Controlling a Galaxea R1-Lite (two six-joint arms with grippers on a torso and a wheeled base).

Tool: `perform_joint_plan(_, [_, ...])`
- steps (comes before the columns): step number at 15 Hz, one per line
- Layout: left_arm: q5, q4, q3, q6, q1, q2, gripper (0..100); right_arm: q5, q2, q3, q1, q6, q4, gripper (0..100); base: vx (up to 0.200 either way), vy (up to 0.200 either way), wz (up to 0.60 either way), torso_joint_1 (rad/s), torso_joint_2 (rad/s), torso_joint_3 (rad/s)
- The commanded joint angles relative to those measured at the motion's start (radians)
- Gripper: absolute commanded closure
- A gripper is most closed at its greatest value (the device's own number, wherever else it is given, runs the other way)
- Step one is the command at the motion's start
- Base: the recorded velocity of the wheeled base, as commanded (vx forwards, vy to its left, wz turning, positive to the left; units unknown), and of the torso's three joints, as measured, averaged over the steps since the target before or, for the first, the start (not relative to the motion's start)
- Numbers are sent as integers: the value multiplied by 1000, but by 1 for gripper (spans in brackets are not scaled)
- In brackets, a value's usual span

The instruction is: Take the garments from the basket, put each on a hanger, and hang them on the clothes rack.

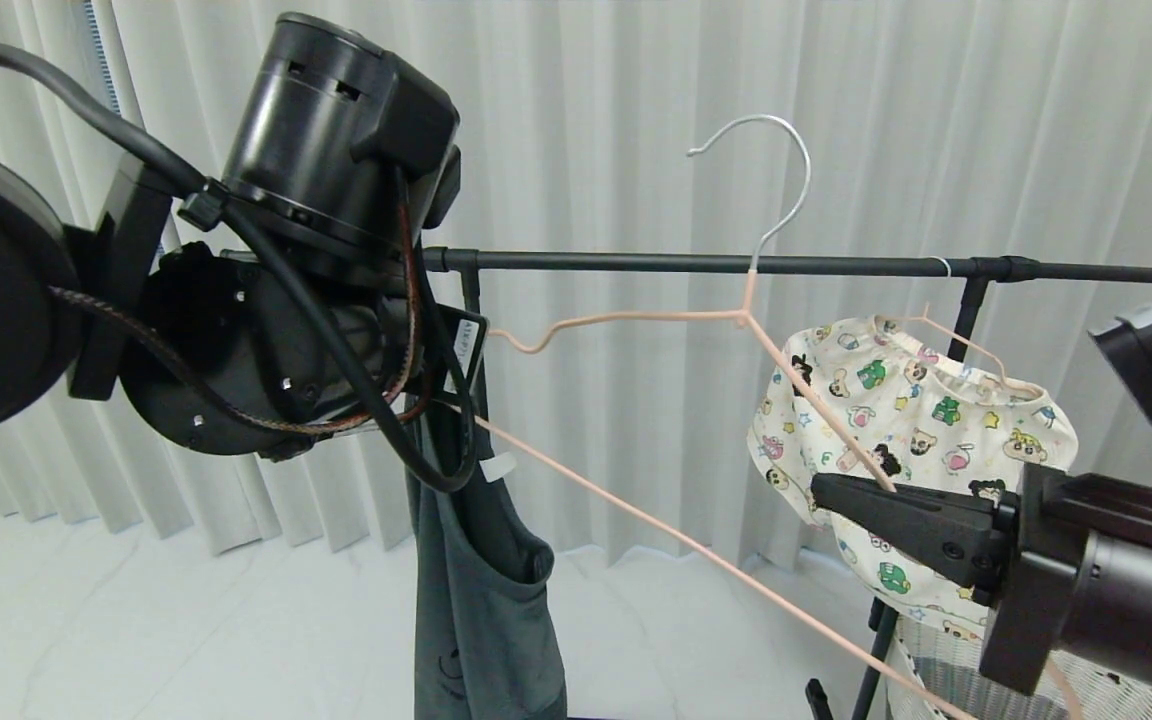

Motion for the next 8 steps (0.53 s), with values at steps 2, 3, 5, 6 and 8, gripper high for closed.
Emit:
perform_joint_plan(2, [-1, 0, -9, -2, -16, -4, 100, -1, 72, -15, 4, -6, -30, 100, 0, 0, 0, 0, 0, 0])
perform_joint_plan(3, [-1, 0, -12, -2, -18, -6, 100, -1, 94, -18, 7, -5, -37, 100, 0, 0, 0, 0, 0, 0])
perform_joint_plan(5, [-1, 0, -17, -5, -30, -12, 100, -1, 135, -31, 21, -5, -63, 100, 0, 0, 0, 0, 0, 0])
perform_joint_plan(6, [-1, 0, -19, -11, -41, -15, 100, -1, 158, -42, 30, -5, -73, 100, 0, 0, 0, 0, 0, 0])
perform_joint_plan(8, [-1, 0, -25, -43, -76, -21, 100, -8, 207, -54, 41, -5, -109, 100, 0, 0, 0, 0, 0, 0])
